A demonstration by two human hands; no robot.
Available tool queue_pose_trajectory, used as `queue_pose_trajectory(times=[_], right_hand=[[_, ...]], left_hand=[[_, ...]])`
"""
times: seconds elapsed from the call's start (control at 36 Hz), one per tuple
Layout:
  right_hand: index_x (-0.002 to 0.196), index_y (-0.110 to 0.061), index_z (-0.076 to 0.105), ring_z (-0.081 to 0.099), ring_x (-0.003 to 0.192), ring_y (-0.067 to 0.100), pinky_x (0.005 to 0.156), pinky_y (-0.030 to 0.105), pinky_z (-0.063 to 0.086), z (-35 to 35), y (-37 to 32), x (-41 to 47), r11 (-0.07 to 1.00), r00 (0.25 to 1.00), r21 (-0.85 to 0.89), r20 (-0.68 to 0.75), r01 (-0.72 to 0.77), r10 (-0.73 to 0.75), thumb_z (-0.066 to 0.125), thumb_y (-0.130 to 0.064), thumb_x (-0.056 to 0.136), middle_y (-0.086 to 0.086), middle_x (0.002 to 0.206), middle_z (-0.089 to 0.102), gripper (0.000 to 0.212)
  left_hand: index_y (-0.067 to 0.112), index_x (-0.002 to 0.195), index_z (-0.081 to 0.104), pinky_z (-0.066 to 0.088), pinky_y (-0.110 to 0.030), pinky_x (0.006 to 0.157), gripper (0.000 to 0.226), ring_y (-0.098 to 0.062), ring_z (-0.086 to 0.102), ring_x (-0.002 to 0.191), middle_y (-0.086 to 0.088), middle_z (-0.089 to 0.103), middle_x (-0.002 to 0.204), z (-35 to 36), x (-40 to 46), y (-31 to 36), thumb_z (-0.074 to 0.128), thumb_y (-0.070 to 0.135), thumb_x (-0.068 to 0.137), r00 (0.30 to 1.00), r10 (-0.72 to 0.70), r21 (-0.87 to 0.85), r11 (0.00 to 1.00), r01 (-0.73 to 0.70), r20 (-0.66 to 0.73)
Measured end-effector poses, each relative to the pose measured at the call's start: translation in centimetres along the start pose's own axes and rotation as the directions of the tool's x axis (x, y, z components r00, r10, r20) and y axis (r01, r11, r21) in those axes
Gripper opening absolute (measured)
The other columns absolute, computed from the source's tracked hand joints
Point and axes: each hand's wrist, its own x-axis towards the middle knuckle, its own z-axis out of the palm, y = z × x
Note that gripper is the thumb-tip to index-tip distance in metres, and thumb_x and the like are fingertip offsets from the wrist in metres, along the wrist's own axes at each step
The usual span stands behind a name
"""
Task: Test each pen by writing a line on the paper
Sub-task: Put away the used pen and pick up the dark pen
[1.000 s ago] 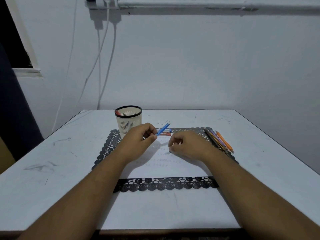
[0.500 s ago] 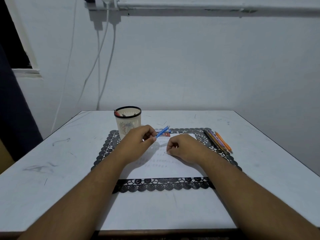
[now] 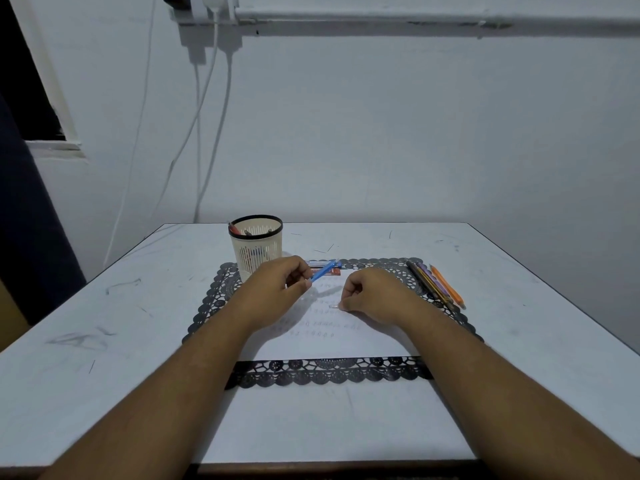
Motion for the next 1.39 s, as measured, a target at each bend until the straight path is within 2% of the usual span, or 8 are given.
queue_pose_trajectory(times=[0.14,0.28,0.47,0.56,0.69,1.03,1.19,1.39], right_hand=[[0.090,-0.001,0.074,0.063,0.073,0.010,0.051,0.007,0.044,-0.8,0.2,-0.7,0.934,0.995,0.357,-0.086,-0.007,0.041,0.073,0.000,0.092,0.006,0.084,0.070,0.003],[0.090,-0.010,0.078,0.065,0.073,0.015,0.071,0.029,0.056,-1.5,0.6,-0.2,0.858,0.986,0.511,-0.157,0.040,0.047,0.077,-0.009,0.091,0.002,0.077,0.074,0.002],[0.097,-0.010,0.082,0.065,0.071,0.011,0.073,0.028,0.059,-1.3,-0.1,0.0,0.691,0.972,0.709,-0.232,0.142,0.038,0.077,-0.005,0.090,0.003,0.079,0.075,0.010],[0.097,-0.007,0.081,0.067,0.071,0.011,0.073,0.027,0.061,-1.1,-0.6,0.0,0.677,0.967,0.716,-0.252,0.167,0.029,0.077,-0.004,0.091,0.005,0.080,0.076,0.008],[0.099,0.001,0.077,0.070,0.068,0.008,0.072,0.028,0.063,-0.8,-0.9,-0.2,0.669,0.966,0.721,-0.258,0.178,0.021,0.076,-0.005,0.092,0.006,0.081,0.077,0.009],[0.094,-0.010,0.079,0.070,0.074,0.008,0.076,0.030,0.059,-0.5,-1.0,-0.4,0.756,0.957,0.628,-0.290,0.185,0.006,0.076,-0.020,0.095,0.002,0.085,0.078,0.010],[0.093,-0.011,0.079,0.069,0.071,0.006,0.074,0.029,0.059,-0.5,-1.1,-0.5,0.774,0.952,0.601,-0.306,0.199,-0.007,0.076,-0.020,0.095,0.002,0.084,0.078,0.010],[0.093,-0.015,0.081,0.068,0.074,0.008,0.079,0.040,0.060,-0.5,-1.1,-0.8,0.805,0.938,0.546,-0.344,0.231,-0.036,0.074,-0.020,0.095,0.002,0.085,0.079,0.009]], left_hand=[[0.033,0.093,0.065,0.045,-0.022,0.067,0.010,-0.008,0.058,0.080,0.010,0.066,0.089,0.0,0.1,0.0,0.066,0.025,0.099,1.000,0.002,0.000,1.000,-0.002,0.003],[0.032,0.093,0.066,0.046,-0.024,0.068,0.010,-0.010,0.058,0.080,0.008,0.066,0.090,0.0,0.1,-0.1,0.066,0.025,0.099,1.000,0.012,-0.001,1.000,-0.012,0.005],[0.032,0.095,0.066,0.048,-0.026,0.070,0.008,-0.008,0.058,0.082,0.010,0.066,0.091,0.0,0.0,0.0,0.065,0.025,0.100,1.000,0.019,0.004,1.000,-0.019,0.009],[0.032,0.096,0.066,0.047,-0.024,0.070,0.008,-0.007,0.058,0.083,0.010,0.066,0.091,0.0,0.1,0.1,0.065,0.025,0.100,0.999,0.033,0.006,0.999,-0.033,0.014],[0.031,0.095,0.066,0.051,-0.033,0.073,0.009,-0.007,0.057,0.082,0.009,0.066,0.090,0.1,0.1,-0.1,0.065,0.024,0.100,0.999,0.044,-0.002,0.999,-0.044,0.018],[0.033,0.095,0.066,0.054,-0.041,0.076,0.009,-0.012,0.060,0.083,0.009,0.066,0.090,0.1,0.1,-0.1,0.065,0.026,0.100,0.998,0.060,-0.003,0.998,-0.060,0.013],[0.031,0.096,0.067,0.054,-0.042,0.077,0.007,-0.012,0.060,0.082,0.008,0.066,0.091,0.1,0.1,0.0,0.065,0.026,0.100,0.998,0.057,-0.001,0.998,-0.057,0.006],[0.032,0.095,0.066,0.054,-0.042,0.076,0.008,-0.013,0.060,0.083,0.009,0.066,0.091,0.1,0.1,-0.2,0.066,0.025,0.099,0.999,0.048,0.000,0.999,-0.048,-0.005]])
